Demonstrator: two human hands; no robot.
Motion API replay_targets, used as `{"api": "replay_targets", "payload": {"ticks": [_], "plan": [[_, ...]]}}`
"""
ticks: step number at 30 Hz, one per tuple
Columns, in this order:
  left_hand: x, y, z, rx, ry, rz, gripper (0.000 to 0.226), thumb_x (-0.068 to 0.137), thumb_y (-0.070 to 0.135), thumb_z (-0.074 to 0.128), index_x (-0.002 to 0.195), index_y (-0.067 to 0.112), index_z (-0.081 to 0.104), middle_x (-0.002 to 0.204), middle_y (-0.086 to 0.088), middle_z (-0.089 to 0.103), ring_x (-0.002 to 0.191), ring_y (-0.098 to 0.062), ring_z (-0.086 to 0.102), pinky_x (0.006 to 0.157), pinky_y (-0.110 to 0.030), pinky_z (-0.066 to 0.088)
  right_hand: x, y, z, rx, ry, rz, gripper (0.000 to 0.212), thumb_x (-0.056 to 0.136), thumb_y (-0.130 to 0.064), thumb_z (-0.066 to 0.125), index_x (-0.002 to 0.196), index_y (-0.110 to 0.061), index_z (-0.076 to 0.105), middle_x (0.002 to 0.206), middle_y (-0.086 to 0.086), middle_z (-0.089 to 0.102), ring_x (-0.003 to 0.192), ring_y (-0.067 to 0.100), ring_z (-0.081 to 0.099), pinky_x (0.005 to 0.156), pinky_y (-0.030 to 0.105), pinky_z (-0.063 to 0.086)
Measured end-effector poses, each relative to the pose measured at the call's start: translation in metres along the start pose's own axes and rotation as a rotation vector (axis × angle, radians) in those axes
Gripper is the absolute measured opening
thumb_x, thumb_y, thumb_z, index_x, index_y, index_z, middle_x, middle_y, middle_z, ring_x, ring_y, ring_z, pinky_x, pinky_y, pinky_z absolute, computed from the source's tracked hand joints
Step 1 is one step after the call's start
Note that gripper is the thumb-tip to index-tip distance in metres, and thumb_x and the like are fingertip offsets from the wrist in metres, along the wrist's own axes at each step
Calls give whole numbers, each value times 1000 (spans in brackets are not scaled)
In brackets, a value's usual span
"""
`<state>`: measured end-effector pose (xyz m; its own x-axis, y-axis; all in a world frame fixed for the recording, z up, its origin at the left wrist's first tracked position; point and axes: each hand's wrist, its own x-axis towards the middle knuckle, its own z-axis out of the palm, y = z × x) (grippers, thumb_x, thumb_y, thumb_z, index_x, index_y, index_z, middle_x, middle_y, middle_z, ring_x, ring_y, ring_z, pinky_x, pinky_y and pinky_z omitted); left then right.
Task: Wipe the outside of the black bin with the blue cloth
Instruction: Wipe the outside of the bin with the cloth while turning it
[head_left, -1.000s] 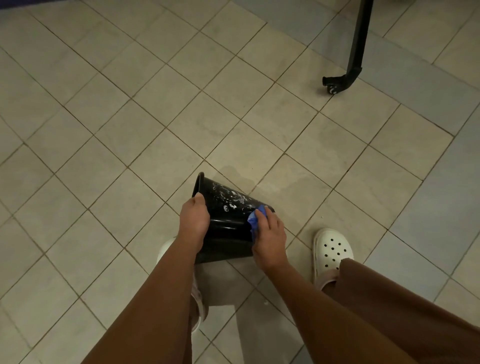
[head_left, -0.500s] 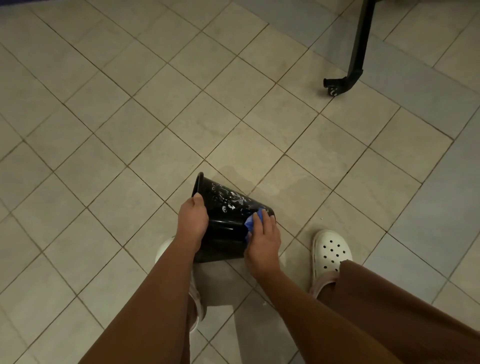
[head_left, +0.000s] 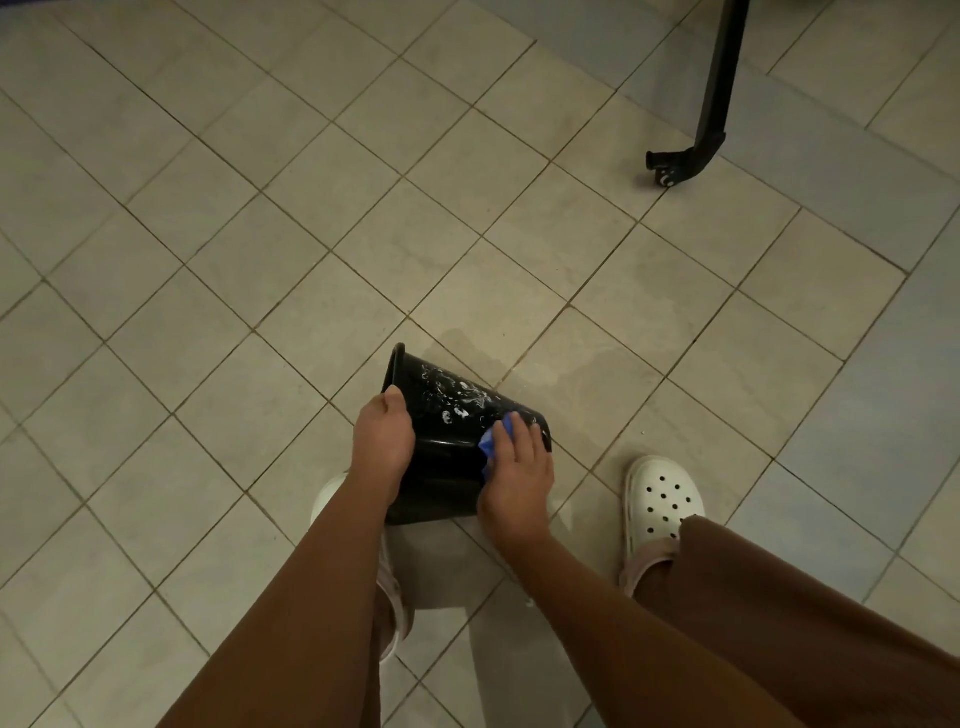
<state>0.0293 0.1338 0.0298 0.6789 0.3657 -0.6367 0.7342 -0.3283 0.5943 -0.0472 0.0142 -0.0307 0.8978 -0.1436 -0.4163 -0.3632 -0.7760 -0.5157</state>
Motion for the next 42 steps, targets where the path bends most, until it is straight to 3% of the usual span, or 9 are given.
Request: {"api": "replay_targets", "payload": {"ticks": [4,9,16,21,27,33,38,42], "plan": [[0,-2,-2,7,-2,22,42,105,36,28,104,8,60,100,-18,64,97,-33,62,94,-53,51,17,-10,-5,-7,-71,-100,63,92,-14,49,148,-22,22,157,-2,10,145,20,-1,118,45,2],[-2,-3,-1,15,4,51,45,106,35,28,101,4,60,100,-21,64,98,-34,62,93,-49,50,23,10,-18,-12,-106,64,60,92,-16,48,146,-26,25,157,-6,10,145,19,-1,114,55,8],[1,-5,-2,9,-8,4,45,105,37,28,112,6,60,104,-17,63,101,-32,61,97,-52,49,6,2,-10,38,-93,-81,64,86,-9,55,142,-32,33,156,-11,11,145,16,-1,114,51,8],[1,-2,0,42,-16,45,46,105,36,28,104,4,61,100,-18,65,98,-31,62,96,-52,49,13,8,-18,41,-97,14,67,86,-7,56,143,-32,31,156,-11,12,145,15,1,111,51,15],[0,-1,1,74,-34,81,44,106,37,27,109,8,59,102,-15,63,100,-29,61,96,-51,50,11,-1,-17,48,-104,-70,63,87,-7,54,142,-31,33,156,-10,12,145,15,1,113,52,14],[1,-4,1,79,-20,83,46,105,36,29,101,4,61,96,-17,64,96,-32,62,93,-52,51,15,6,-20,26,-85,23,68,84,-6,57,143,-29,31,156,-9,15,144,15,7,111,48,19],[2,-5,1,69,-18,54,46,105,38,28,106,6,60,99,-18,64,97,-32,62,94,-52,51,3,-4,-11,27,-93,-47,68,85,-5,56,143,-29,30,157,-8,10,145,16,0,113,53,14],[1,-6,1,57,-11,70,45,105,36,29,102,4,61,98,-19,64,96,-31,62,92,-48,51,20,7,-17,-34,-101,-1,70,83,-8,58,143,-30,29,155,-7,14,143,16,8,110,50,18]]}}
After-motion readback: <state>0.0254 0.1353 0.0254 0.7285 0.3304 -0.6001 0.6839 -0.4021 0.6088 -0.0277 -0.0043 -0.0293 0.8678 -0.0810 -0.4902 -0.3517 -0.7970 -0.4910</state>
